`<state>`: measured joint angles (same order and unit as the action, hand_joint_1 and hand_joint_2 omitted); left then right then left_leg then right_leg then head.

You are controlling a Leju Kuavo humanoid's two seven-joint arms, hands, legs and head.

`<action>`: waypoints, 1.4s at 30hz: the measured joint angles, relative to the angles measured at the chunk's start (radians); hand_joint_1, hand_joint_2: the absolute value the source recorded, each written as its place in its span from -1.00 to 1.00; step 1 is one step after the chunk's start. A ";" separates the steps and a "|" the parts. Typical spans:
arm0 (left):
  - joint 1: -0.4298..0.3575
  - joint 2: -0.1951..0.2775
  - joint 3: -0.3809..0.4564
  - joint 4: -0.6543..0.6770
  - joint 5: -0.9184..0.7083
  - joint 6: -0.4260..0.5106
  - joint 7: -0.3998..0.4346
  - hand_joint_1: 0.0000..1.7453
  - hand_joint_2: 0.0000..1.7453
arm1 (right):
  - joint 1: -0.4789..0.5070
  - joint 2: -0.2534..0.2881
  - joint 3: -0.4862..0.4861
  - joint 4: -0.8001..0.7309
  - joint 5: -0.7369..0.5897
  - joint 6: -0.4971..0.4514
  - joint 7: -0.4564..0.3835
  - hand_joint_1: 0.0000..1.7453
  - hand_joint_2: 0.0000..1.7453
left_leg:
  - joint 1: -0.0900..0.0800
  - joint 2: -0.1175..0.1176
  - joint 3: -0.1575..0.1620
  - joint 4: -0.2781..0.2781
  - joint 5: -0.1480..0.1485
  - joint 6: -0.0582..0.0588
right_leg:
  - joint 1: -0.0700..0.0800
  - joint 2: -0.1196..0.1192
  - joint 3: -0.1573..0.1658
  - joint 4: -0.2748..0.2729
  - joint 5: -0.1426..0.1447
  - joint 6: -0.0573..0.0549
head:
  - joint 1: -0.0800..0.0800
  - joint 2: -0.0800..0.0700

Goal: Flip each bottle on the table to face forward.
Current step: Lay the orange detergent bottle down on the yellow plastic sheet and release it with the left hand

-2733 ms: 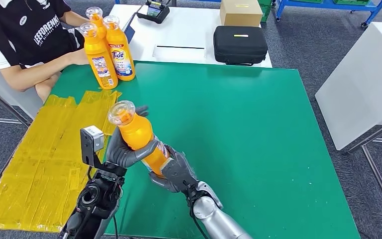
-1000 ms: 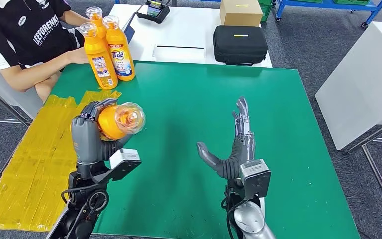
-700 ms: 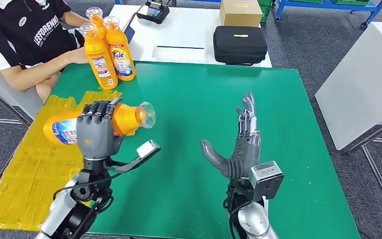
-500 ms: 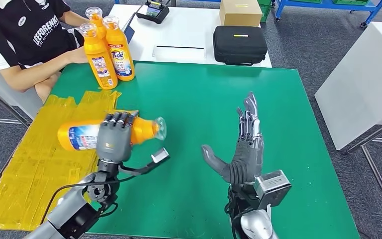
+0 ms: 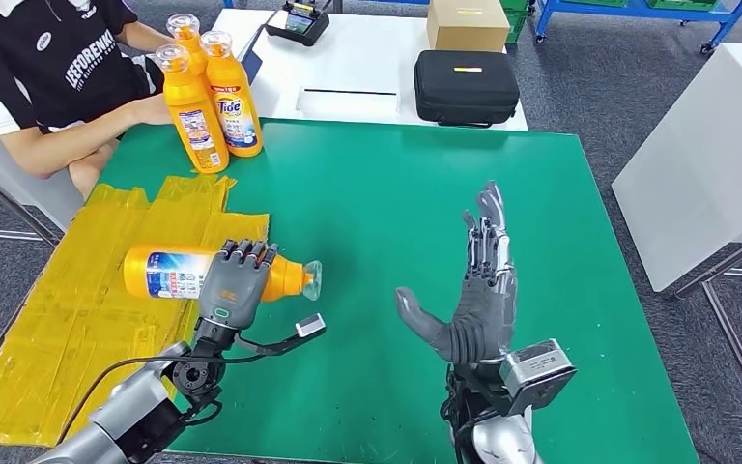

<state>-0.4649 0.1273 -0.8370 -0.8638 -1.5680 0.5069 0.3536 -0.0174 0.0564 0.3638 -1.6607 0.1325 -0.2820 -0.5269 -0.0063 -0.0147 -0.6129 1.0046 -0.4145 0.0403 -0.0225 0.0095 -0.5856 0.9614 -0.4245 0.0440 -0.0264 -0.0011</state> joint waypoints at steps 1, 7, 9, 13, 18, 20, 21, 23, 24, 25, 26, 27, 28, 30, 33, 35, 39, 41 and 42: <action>-0.001 -0.001 0.007 0.018 0.000 -0.003 -0.011 1.00 1.00 | 0.000 0.000 0.002 0.000 0.001 0.002 0.000 -1.00 1.00 | 0.000 0.000 0.000 0.000 0.000 0.000 | 0.000 0.000 0.000 0.000 0.000 0.000 | 0.000 0.000; -0.009 -0.011 0.083 0.127 0.000 -0.005 -0.061 1.00 1.00 | -0.001 -0.001 0.013 0.000 0.009 0.008 0.012 -1.00 1.00 | 0.000 0.000 0.000 0.000 0.000 0.000 | 0.000 0.000 0.000 0.000 0.000 0.000 | 0.000 0.000; -0.010 -0.014 0.114 0.152 0.000 0.003 -0.066 1.00 1.00 | -0.002 -0.002 0.016 0.000 0.011 0.013 0.019 -1.00 1.00 | 0.000 0.000 0.000 0.000 0.000 0.000 | 0.000 0.000 0.000 0.000 0.000 0.000 | 0.000 0.000; -0.009 -0.020 0.189 0.180 0.000 0.027 -0.092 1.00 1.00 | -0.007 -0.002 0.025 0.000 0.012 0.021 0.027 -1.00 1.00 | 0.000 0.000 0.000 0.000 0.000 0.000 | 0.000 0.000 0.000 0.000 0.000 0.000 | 0.000 0.000; -0.008 -0.040 0.327 0.198 0.000 0.093 -0.161 1.00 1.00 | -0.018 -0.004 0.037 0.006 0.012 0.018 0.037 -1.00 1.00 | 0.000 0.000 0.000 0.000 0.000 0.000 | 0.000 0.000 0.000 0.000 0.000 0.000 | 0.000 0.000; -0.009 -0.047 0.380 0.201 0.000 0.145 -0.178 1.00 1.00 | -0.018 -0.006 0.041 0.008 0.011 0.013 0.041 -1.00 1.00 | 0.000 0.000 0.000 0.000 0.000 0.000 | 0.000 0.000 0.000 0.000 0.000 0.000 | 0.000 0.000; -0.008 -0.050 0.405 0.201 0.000 0.164 -0.190 1.00 1.00 | -0.018 -0.008 0.043 0.009 0.011 0.010 0.043 -1.00 1.00 | 0.000 0.000 0.000 0.000 0.000 0.000 | 0.000 0.000 0.000 0.000 0.000 0.000 | 0.000 0.000; -0.005 -0.055 0.449 0.197 0.000 0.180 -0.221 1.00 1.00 | -0.019 -0.009 0.046 0.012 0.009 0.007 0.045 -1.00 1.00 | 0.000 0.000 0.000 0.000 0.000 0.000 | 0.000 0.000 0.000 0.000 0.000 0.000 | 0.000 0.000; -0.001 -0.057 0.466 0.192 0.000 0.181 -0.239 1.00 1.00 | -0.019 -0.010 0.048 0.014 0.008 0.006 0.046 -1.00 1.00 | 0.000 0.000 0.000 0.000 0.000 0.000 | 0.000 0.000 0.000 0.000 0.000 0.000 | 0.000 0.000; 0.004 -0.060 0.480 0.185 0.000 0.181 -0.258 1.00 1.00 | -0.020 -0.010 0.050 0.016 0.007 0.005 0.047 -1.00 1.00 | 0.000 0.000 0.000 0.000 0.000 0.000 | 0.000 0.000 0.000 0.000 0.000 0.000 | 0.000 0.000; 0.010 -0.064 0.491 0.177 0.000 0.181 -0.280 1.00 1.00 | -0.021 -0.010 0.052 0.019 0.005 0.005 0.048 -1.00 1.00 | 0.000 0.000 0.000 0.000 0.000 0.000 | 0.000 0.000 0.000 0.000 0.000 0.000 | 0.000 0.000; 0.016 -0.068 0.501 0.168 0.000 0.181 -0.300 1.00 1.00 | -0.023 -0.010 0.054 0.022 0.004 0.005 0.048 -1.00 1.00 | 0.000 0.000 -0.001 0.000 0.000 0.000 | 0.000 0.000 0.000 0.000 0.000 0.000 | 0.000 0.000; 0.022 -0.072 0.508 0.160 0.000 0.181 -0.317 1.00 1.00 | -0.025 -0.010 0.056 0.025 0.003 0.005 0.048 -1.00 1.00 | 0.000 0.000 -0.001 0.000 0.000 0.000 | 0.000 0.000 0.000 0.000 0.000 0.000 | 0.000 0.000; 0.032 -0.081 0.520 0.145 0.000 0.181 -0.345 1.00 1.00 | -0.028 -0.010 0.059 0.030 0.002 0.005 0.049 -1.00 1.00 | 0.000 0.000 -0.001 0.000 0.000 0.000 | 0.000 0.000 0.000 0.000 0.000 0.000 | 0.000 0.000; 0.044 -0.096 0.531 0.130 0.008 0.181 -0.398 1.00 1.00 | -0.033 -0.010 0.062 0.038 0.000 0.005 0.049 -1.00 1.00 | 0.000 -0.001 -0.001 0.000 0.000 0.000 | 0.000 0.000 0.000 0.000 0.000 0.000 | 0.000 0.000; 0.051 -0.110 0.536 0.129 0.015 0.181 -0.452 1.00 1.00 | -0.036 -0.010 0.065 0.044 -0.003 0.006 0.050 -1.00 1.00 | 0.000 -0.001 -0.001 0.000 0.000 0.000 | 0.000 -0.001 0.000 0.000 0.000 0.000 | 0.000 0.000; 0.060 -0.143 0.540 0.147 0.026 0.181 -0.547 1.00 1.00 | -0.040 -0.008 0.069 0.053 -0.007 0.015 0.054 -1.00 1.00 | 0.000 -0.001 -0.001 0.000 0.000 0.000 | 0.000 -0.001 0.000 0.000 0.000 0.000 | 0.000 0.000; 0.061 -0.158 0.541 0.167 0.038 0.181 -0.569 1.00 1.00 | -0.040 -0.007 0.069 0.055 -0.005 0.026 0.054 -1.00 1.00 | 0.000 -0.001 -0.001 0.000 0.000 0.000 | 0.000 -0.001 0.000 0.000 0.000 0.000 | 0.000 0.000; 0.061 -0.162 0.537 0.177 0.057 0.181 -0.568 1.00 1.00 | -0.040 -0.006 0.069 0.056 0.000 0.034 0.054 -1.00 1.00 | 0.000 -0.001 -0.001 0.000 0.000 0.000 | 0.000 -0.001 0.000 0.000 0.000 0.000 | 0.000 0.000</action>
<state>-0.4044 -0.0351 -0.3000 -0.6868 -1.5114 0.6882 -0.2140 -0.0571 0.0501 0.4329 -1.6048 0.1327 -0.2476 -0.4730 -0.0065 -0.0155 -0.6134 1.0046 -0.4145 0.0404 -0.0226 0.0090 -0.5856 0.9614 -0.4245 0.0440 -0.0264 -0.0011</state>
